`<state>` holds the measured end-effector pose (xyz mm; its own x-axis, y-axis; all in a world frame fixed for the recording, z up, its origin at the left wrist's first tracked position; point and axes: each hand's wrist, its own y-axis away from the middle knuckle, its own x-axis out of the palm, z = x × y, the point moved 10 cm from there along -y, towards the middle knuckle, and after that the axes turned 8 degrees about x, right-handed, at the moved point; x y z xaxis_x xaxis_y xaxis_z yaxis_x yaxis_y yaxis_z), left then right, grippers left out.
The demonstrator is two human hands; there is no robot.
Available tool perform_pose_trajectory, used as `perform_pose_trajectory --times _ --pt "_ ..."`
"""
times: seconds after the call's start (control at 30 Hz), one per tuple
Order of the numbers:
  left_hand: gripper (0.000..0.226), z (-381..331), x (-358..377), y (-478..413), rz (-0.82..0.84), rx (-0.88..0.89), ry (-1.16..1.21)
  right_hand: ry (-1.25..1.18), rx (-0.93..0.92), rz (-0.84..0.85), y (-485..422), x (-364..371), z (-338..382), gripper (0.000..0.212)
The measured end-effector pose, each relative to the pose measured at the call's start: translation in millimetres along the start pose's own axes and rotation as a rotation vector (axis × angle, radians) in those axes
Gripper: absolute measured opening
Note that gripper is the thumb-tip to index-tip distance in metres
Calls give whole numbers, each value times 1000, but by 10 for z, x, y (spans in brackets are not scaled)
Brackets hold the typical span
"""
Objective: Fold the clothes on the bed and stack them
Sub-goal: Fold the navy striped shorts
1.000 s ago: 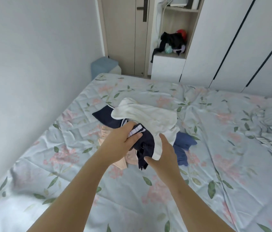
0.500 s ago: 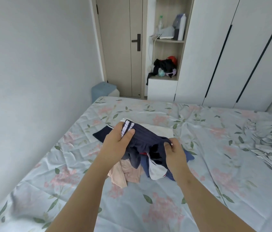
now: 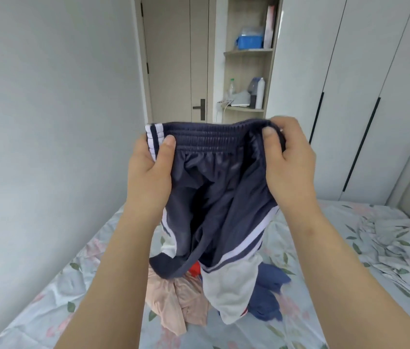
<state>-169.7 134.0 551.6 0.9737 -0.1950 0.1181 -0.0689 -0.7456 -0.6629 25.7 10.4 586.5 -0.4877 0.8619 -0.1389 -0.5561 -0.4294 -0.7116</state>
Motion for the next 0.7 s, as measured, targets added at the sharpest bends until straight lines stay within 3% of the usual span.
perform_pose_trajectory --times 0.07,0.2,0.27,0.33,0.47,0.6,0.7 --pt "9 361 -5 108 46 -125 -49 77 62 75 131 138 -314 12" --pt "44 1086 198 706 341 -424 -58 165 189 288 567 445 -923 12" --pt "51 1280 397 1030 582 -445 -99 163 221 371 712 557 -1032 13" --pt "50 1442 520 1251 712 -455 -146 155 234 405 737 607 -1030 13" --pt "12 1636 361 1225 423 -788 62 98 266 396 661 581 -995 13" --pt "20 1557 389 1090 313 -965 304 -18 505 355 714 508 -1238 12" --pt "31 1445 429 1015 224 -1058 455 -194 839 451 1046 576 -1555 45"
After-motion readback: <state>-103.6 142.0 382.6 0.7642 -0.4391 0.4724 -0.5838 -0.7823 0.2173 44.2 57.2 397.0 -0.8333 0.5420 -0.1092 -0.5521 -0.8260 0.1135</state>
